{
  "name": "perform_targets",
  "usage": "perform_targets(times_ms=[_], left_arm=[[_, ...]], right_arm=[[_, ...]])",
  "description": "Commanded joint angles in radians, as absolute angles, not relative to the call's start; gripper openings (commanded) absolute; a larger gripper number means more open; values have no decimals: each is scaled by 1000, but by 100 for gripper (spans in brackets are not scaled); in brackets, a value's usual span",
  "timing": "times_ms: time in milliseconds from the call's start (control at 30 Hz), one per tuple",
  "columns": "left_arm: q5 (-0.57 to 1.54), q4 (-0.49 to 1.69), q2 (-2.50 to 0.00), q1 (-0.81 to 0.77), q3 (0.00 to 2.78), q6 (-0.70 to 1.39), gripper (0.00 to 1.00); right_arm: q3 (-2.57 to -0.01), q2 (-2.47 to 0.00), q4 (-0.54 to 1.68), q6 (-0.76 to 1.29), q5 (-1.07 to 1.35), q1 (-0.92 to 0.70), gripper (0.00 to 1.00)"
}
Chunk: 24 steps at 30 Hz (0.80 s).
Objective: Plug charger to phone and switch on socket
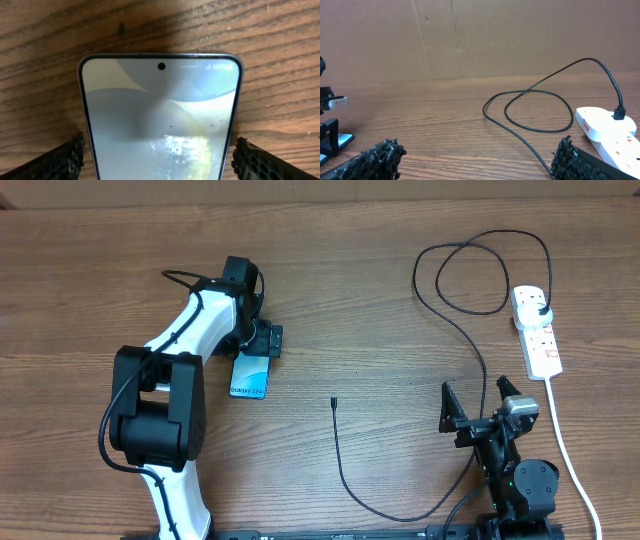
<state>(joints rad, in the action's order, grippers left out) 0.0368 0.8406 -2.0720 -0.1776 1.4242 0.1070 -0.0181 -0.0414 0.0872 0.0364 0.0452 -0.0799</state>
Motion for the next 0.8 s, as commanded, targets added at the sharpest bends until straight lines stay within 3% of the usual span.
perform_targets(times_ms=[0,267,767], left_arm=[[70,850,-2123,-185,1356,92,100],[-34,837,-2123,-196,1343,146,100],[-34,802,-2123,-197,1294,165,100]], right_arm=[[-8,-45,81,33,47,-85,100],[-8,-45,81,33,46,-85,100],[-8,-45,81,33,47,-85,100]])
